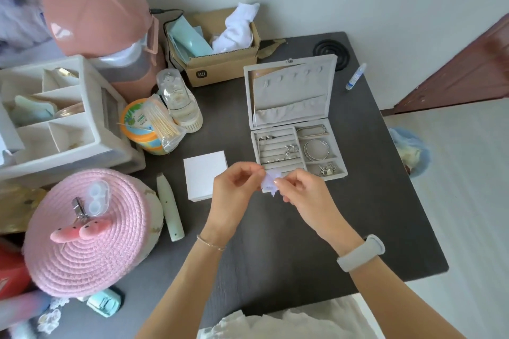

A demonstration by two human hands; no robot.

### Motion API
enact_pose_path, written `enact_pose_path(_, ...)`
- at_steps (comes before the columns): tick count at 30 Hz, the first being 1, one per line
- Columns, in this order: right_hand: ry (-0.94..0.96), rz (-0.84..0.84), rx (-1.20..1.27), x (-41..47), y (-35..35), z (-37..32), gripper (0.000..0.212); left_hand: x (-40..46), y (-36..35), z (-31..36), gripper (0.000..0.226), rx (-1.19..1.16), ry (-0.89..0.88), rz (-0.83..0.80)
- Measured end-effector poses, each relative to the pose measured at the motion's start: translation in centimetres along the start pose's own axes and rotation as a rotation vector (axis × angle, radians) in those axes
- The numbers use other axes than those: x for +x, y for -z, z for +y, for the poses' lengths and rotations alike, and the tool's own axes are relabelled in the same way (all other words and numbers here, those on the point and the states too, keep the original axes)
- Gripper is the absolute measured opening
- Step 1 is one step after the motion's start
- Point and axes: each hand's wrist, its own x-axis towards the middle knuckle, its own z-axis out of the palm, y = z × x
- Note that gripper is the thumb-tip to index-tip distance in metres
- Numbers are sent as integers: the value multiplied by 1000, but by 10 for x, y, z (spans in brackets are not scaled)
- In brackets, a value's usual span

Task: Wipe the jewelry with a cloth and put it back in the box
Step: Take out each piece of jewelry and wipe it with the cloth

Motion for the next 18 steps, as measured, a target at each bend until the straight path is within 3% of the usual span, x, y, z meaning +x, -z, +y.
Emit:
enact_pose_path(7, 71, -239, -334, 17, 65, 9, 17, 24, -31, 3, 19, 226, -38, -60)
enact_pose_path(9, 131, -241, -415, 27, 82, 15, 10, 30, -45, 5, 20, 248, -39, -96)
enact_pose_path(13, 43, -264, -75, 49, 107, 22, 17, 39, -79, 10, 21, 213, -43, -160)
enact_pose_path(18, -8, -304, -25, 68, 124, 36, 18, 53, -103, 6, 22, 201, -77, 36)
